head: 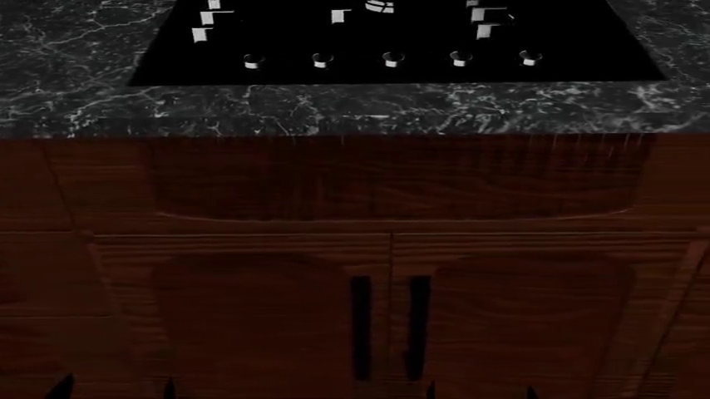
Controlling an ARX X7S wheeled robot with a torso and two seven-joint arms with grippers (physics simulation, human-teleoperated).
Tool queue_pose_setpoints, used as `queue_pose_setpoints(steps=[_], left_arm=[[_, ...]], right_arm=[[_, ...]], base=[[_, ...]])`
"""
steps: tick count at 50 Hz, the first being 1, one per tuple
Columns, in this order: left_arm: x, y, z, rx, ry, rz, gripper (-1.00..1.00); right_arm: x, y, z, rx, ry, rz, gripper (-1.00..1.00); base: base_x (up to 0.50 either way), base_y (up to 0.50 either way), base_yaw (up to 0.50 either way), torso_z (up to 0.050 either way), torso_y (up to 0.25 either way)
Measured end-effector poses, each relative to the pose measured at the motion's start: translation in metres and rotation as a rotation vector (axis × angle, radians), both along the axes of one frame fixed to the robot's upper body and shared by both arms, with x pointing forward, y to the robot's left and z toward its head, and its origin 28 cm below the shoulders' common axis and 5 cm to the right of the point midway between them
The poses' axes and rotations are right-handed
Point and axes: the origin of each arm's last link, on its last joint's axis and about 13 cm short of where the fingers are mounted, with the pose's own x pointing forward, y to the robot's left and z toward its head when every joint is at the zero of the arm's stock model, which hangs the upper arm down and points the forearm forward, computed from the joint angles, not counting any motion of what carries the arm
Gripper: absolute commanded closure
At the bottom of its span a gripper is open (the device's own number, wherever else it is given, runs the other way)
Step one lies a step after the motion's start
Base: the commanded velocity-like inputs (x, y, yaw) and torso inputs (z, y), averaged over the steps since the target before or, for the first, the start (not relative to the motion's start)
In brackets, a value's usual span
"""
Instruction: Navigate to the shelves.
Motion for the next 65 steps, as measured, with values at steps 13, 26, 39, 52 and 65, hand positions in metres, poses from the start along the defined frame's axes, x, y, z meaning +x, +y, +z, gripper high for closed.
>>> queue_pose_setpoints(steps=[13,26,39,52,65], left_arm=[[0.0002,-0.0005,-0.0003,0.000,0.000,-0.001,-1.00],[-0.0001,-0.0006,-0.0003,0.000,-0.001,-0.001,-1.00],[-0.0004,-0.0007,-0.0001,0.001,-0.003,-0.001,-1.00],[-0.0003,-0.0007,0.0000,-0.001,-0.002,-0.002,-1.00],[0.0000,-0.0011,-0.0002,-0.001,-0.001,-0.003,-1.00]], right_arm=[[0.0002,-0.0004,-0.0003,-0.001,0.006,0.001,-1.00],[0.0000,-0.0008,-0.0004,0.001,0.010,0.000,-1.00],[-0.0002,-0.0012,-0.0001,0.005,0.010,-0.002,-1.00],[-0.0001,-0.0015,-0.0001,0.011,0.012,-0.001,-1.00],[0.0000,-0.0018,0.0000,0.007,0.008,-0.002,-1.00]], base=[[-0.50,0.02,0.00,0.000,0.000],[-0.50,0.02,0.00,0.000,0.000],[-0.50,0.02,0.00,0.000,0.000],[-0.50,0.02,0.00,0.000,0.000],[-0.50,0.02,0.00,0.000,0.000]])
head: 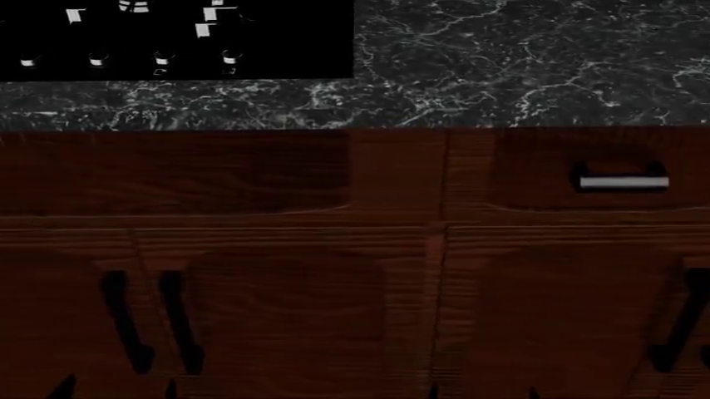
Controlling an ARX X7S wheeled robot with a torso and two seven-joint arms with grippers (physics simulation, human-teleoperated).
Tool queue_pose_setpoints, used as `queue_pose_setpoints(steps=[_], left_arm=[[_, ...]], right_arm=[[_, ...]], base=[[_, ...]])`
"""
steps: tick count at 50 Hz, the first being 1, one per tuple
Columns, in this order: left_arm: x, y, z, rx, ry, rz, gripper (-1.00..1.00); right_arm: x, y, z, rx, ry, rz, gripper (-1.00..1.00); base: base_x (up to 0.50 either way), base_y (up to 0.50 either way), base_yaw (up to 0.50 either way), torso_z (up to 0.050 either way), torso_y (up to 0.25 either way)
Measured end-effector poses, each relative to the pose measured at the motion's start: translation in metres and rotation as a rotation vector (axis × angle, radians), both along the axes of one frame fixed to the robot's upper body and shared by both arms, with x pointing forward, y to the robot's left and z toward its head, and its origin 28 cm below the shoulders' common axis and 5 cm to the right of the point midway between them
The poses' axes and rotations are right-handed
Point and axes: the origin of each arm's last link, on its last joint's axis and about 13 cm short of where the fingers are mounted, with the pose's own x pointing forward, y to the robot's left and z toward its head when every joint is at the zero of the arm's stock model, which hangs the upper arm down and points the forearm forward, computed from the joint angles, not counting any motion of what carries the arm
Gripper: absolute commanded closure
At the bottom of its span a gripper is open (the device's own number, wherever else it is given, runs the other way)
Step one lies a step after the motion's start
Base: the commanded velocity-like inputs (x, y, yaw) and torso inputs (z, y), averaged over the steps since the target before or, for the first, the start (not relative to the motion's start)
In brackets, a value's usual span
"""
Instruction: Navigate to the shelves.
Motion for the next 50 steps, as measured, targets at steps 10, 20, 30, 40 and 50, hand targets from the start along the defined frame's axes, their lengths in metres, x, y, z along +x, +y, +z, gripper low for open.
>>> queue_pose_setpoints(steps=[10,20,30,40,50], left_arm=[[-0.0001,0.0000,-0.0003,0.000,-0.001,-0.001,-1.00],[-0.0007,0.0001,0.0000,0.000,-0.001,-0.001,-1.00],[-0.0009,0.0001,0.0002,0.000,-0.001,-0.001,-1.00],[-0.0011,0.0001,0.0003,0.000,-0.001,-0.001,-1.00],[-0.0011,0.0001,0.0006,0.000,-0.001,-0.001,-1.00]], right_arm=[[-0.0002,0.0000,-0.0002,-0.003,-0.003,0.000,-1.00],[-0.0009,0.0003,0.0001,-0.005,-0.006,0.000,-1.00],[-0.0013,0.0002,0.0002,-0.006,-0.009,0.000,-1.00],[-0.0016,0.0002,0.0005,-0.005,-0.012,0.000,-1.00],[-0.0015,0.0000,0.0007,-0.005,-0.015,0.000,-1.00]], base=[[-0.50,0.02,0.00,0.000,0.000],[-0.50,0.01,0.00,0.000,0.000],[-0.50,-0.03,0.00,0.000,0.000],[-0.51,-0.13,0.00,0.000,0.000],[-0.51,-0.21,0.00,0.000,0.000]])
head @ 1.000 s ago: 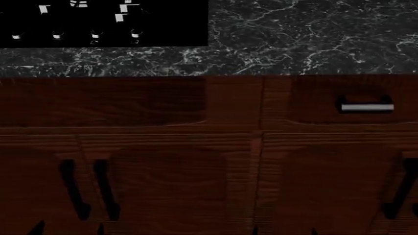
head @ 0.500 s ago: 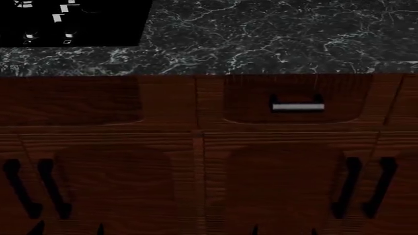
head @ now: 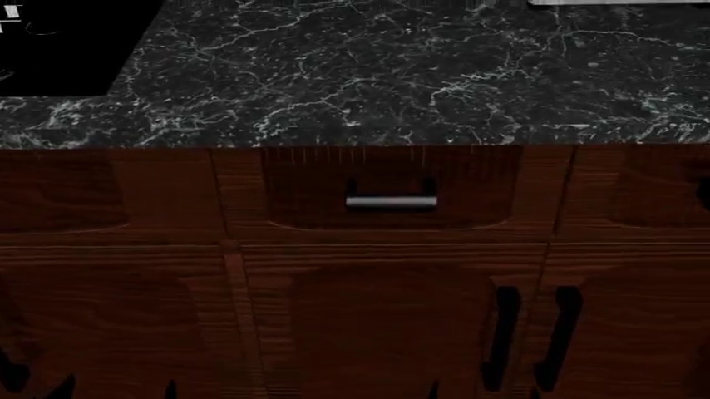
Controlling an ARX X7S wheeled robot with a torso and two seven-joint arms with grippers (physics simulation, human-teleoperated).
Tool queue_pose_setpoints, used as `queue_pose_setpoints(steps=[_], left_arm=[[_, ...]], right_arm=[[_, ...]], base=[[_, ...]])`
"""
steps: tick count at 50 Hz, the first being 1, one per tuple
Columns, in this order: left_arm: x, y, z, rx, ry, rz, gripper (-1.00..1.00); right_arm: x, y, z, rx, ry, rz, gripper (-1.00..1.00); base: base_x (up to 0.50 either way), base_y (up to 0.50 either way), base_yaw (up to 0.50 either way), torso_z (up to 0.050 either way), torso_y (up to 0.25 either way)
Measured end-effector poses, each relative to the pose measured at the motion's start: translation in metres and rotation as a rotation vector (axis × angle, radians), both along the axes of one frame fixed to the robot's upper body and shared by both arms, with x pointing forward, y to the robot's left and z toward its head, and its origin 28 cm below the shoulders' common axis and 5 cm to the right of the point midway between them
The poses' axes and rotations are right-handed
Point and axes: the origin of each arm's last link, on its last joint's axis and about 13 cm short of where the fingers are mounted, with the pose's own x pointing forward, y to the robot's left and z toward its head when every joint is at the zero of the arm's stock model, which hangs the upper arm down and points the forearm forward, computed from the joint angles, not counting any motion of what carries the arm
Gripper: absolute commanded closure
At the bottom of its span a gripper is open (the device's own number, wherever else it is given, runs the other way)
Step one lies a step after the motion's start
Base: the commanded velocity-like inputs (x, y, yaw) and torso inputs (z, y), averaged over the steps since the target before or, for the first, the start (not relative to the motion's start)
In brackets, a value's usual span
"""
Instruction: Navigate to the shelves.
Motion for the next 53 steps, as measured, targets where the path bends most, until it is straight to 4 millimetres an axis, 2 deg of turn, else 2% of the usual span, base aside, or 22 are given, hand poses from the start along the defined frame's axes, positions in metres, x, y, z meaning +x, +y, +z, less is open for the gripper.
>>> queue_pose_setpoints(steps=[34,53], left_arm=[[0.0001,-0.0002,0.0001,0.000,-0.001,0.000,-1.00],[0.0004,-0.0005,0.0000,-0.001,-0.001,-0.001,-1.00]], right_arm=[[-0.0002,-0.0002,0.0002,0.001,-0.002,0.001,-1.00],[-0.0001,-0.0002,-0.0005,-0.010,-0.003,0.002,-1.00]], base=[[-0.50,-0.22,0.00,0.000,0.000],[-0.28,-0.20,0.00,0.000,0.000]])
